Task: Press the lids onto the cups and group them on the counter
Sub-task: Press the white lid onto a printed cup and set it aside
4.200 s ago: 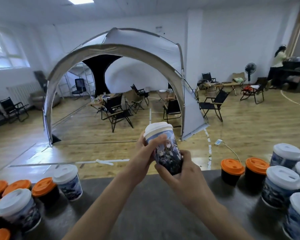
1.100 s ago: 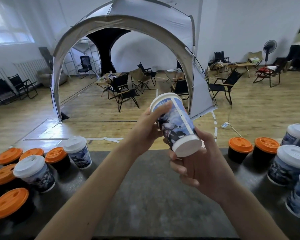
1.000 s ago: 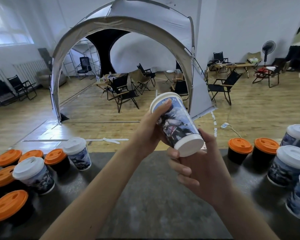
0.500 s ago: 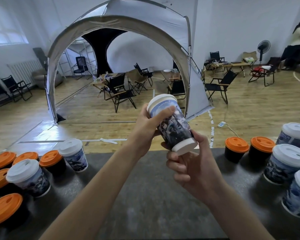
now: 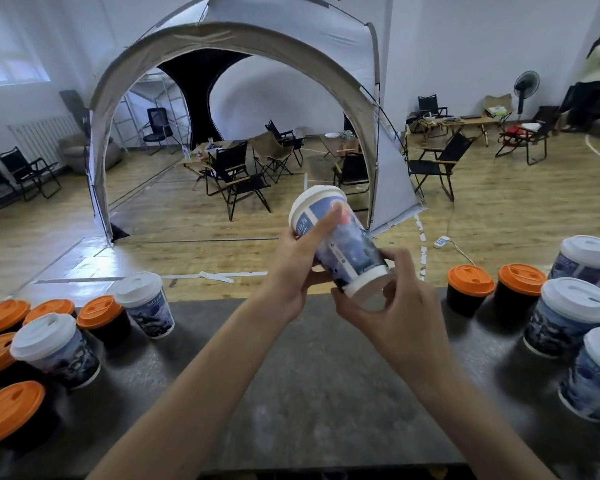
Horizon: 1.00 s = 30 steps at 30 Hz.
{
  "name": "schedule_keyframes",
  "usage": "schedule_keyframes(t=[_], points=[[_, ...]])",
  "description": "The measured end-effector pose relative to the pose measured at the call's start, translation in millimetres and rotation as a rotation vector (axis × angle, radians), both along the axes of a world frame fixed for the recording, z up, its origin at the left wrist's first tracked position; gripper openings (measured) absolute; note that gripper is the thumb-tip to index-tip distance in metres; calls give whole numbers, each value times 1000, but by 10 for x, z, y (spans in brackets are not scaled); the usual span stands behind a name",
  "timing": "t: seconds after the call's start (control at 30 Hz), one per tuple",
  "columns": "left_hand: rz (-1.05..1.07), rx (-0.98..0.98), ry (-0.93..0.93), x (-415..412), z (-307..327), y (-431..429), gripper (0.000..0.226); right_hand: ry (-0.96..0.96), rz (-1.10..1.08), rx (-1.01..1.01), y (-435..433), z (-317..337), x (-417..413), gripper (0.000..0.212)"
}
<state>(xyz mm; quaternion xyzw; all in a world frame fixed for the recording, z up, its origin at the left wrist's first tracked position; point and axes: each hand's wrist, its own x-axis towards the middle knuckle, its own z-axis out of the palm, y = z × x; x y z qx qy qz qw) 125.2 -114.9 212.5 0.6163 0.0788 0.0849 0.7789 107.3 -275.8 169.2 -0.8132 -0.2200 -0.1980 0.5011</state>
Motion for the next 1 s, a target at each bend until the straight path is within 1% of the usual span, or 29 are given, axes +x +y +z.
schedule_keyframes(t=[0.03,0.1,0.13,0.17,0.2,0.23,0.27,0.3,0.33,0.4,0.43,0.47,0.53,0.63,0.67,0.73,0.8,0.83,0.93,1.0], points=[[-7,-34,-2,-2,-3,-5,75,-73,-32,-45,-7,-15,4,70],[-77,-78,-20,-52,-1,-10,70,-116,-64,-68,-10,-6,-1,72],[-96,-100,-39,-64,-36,-8,54,-99,-58,-54,-10,13,-10,70],[-158,-189,-49,-44,-91,21,26,-80,-44,-34,-4,26,-17,70],[-244,-375,-73,-86,-63,28,6,-63,-19,-8,5,43,-29,70],[-279,-367,-88,-112,-87,32,13,-42,16,30,21,55,-44,69],[-280,-285,-106,-144,-94,-6,15,-17,60,85,43,69,-58,65],[-238,-192,-118,-164,-81,-51,38,0,98,125,63,73,-67,61],[-208,-203,-112,-169,-80,-65,51,-21,105,126,75,73,-73,60],[-189,-227,-117,-67,-97,2,37,-152,45,24,58,38,-60,67],[-166,-213,-104,-33,-81,18,36,-213,7,-28,47,14,-58,70],[-176,-191,-79,-37,-56,19,41,-263,-30,-71,42,-5,-65,72],[-207,-244,-61,-30,-59,17,55,-342,-67,-99,65,-32,-101,72],[-295,-361,-55,-46,-142,5,70,-370,-62,-39,119,-23,-140,76],[-296,-356,-43,-56,-177,3,71,-381,-57,-27,119,-25,-135,78],[-304,-339,-43,-83,-189,-6,64,-426,-59,-47,92,-52,-112,76],[-284,-287,-58,-47,-189,11,48,-498,-52,-106,80,-84,-108,73],[-257,-263,-51,-38,-178,22,45,-526,-36,-123,88,-96,-109,73],[-310,-275,9,-22,-209,30,61,-538,0,-124,150,-131,-104,75],[-295,-304,-2,-13,-276,31,60,-529,-16,-129,169,-142,-68,74]])
